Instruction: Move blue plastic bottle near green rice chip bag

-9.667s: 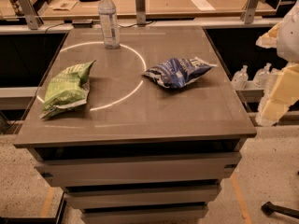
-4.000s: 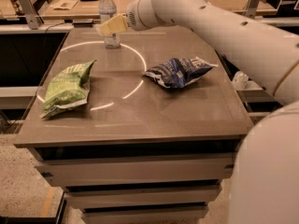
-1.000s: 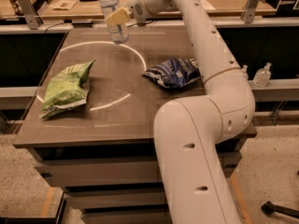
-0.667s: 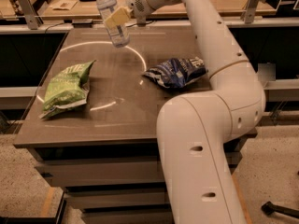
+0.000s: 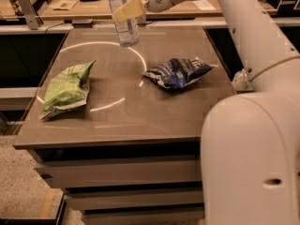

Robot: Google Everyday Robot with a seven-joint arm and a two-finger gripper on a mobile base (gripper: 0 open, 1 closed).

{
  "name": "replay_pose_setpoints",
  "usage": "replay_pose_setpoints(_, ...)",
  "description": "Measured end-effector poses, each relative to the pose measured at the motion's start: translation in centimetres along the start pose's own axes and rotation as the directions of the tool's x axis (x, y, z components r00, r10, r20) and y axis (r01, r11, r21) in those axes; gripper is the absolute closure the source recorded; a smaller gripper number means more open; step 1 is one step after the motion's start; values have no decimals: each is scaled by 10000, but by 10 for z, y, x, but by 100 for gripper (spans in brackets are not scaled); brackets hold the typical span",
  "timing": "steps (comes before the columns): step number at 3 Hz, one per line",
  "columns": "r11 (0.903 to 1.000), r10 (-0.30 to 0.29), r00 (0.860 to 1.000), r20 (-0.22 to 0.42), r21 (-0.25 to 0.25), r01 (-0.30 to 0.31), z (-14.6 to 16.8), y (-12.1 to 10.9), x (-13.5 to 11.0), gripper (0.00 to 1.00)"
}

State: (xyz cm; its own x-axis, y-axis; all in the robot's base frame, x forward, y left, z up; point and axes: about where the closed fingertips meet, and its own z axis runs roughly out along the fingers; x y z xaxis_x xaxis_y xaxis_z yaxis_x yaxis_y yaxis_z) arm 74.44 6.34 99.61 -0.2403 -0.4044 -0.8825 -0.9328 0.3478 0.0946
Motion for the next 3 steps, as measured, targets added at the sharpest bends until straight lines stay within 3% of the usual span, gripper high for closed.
replay_pose_setpoints(1, 9956, 673, 9893, 1293, 566, -751, -41, 19, -19, 100)
replay_pose_setpoints(2, 9936, 250, 9792, 2015, 1026, -464, -50, 43, -16, 100)
replay_pose_setpoints(3, 9933, -714, 9889, 1305, 995, 586, -7, 68, 26, 100)
